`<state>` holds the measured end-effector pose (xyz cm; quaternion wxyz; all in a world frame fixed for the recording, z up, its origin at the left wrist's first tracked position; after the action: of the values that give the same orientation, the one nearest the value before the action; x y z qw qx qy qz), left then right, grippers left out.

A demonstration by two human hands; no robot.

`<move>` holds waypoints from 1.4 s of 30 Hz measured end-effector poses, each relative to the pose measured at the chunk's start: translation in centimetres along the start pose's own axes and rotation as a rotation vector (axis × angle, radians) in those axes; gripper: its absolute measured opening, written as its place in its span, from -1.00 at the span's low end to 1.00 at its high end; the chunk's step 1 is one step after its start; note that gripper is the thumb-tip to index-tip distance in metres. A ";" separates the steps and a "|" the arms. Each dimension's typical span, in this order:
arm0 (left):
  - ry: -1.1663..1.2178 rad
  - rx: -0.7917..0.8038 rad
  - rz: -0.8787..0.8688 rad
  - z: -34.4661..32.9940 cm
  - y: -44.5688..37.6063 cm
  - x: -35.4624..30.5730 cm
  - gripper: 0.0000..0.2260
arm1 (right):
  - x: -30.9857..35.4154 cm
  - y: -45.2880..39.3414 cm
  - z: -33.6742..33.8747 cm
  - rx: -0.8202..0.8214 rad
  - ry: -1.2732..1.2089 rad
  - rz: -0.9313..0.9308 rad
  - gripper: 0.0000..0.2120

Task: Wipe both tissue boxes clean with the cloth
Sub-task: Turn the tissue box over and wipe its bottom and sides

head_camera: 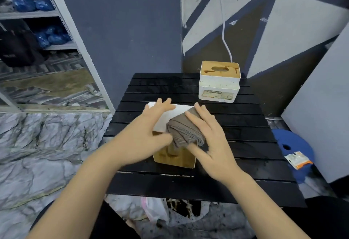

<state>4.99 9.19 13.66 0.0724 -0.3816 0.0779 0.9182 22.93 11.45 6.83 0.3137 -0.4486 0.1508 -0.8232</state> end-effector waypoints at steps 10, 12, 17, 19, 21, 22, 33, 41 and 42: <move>-0.689 0.110 -0.126 -0.9 -3.4 0.5 0.28 | -1.9 4.4 -3.1 -0.086 -0.389 -0.278 -0.37; -0.781 0.190 -0.112 -0.8 -4.9 -0.4 0.27 | -2.1 5.5 -4.3 -0.111 -0.482 -0.386 -0.38; -0.749 0.194 -0.113 -0.5 -7.3 -2.0 -0.21 | 0.2 4.1 -4.8 -0.276 -0.712 -0.539 -0.43; -0.723 0.158 -0.149 -0.7 -7.4 -2.0 -0.23 | 0.8 2.1 -3.6 -0.317 -0.697 -0.523 -0.43; -0.649 0.050 -0.193 -0.7 -7.1 -2.5 -0.23 | 1.3 -0.3 -1.6 -0.332 -0.608 -0.478 -0.36; -0.563 -0.011 -0.198 -0.4 -6.8 -2.8 -0.22 | 1.6 -1.5 -0.4 -0.330 -0.520 -0.447 -0.32; 0.189 -0.391 -0.150 -3.3 -2.6 0.8 -0.08 | 0.0 -4.1 4.4 -0.087 0.121 -0.289 -0.39; 0.491 -0.393 -0.079 -5.6 -2.9 3.2 -0.28 | 4.6 -5.1 -0.1 0.218 0.350 -0.027 -0.40; 0.492 -0.388 -0.078 -6.0 -2.9 3.8 -0.27 | 4.7 -5.0 -0.6 0.248 0.391 -0.007 -0.41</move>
<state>7.07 11.15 6.56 0.0124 -0.6017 -0.0982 0.7926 18.65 12.17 12.20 0.3282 -0.2391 0.1046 -0.9078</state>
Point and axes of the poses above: each hand's wrist, its own y-axis away from the middle knuckle, its own z-axis out of the back of the hand, x = y × z, the point moved 5 cm from there along -y, towards the middle knuckle, and after that the axes turned 2 degrees about z, right-handed, at the moved point
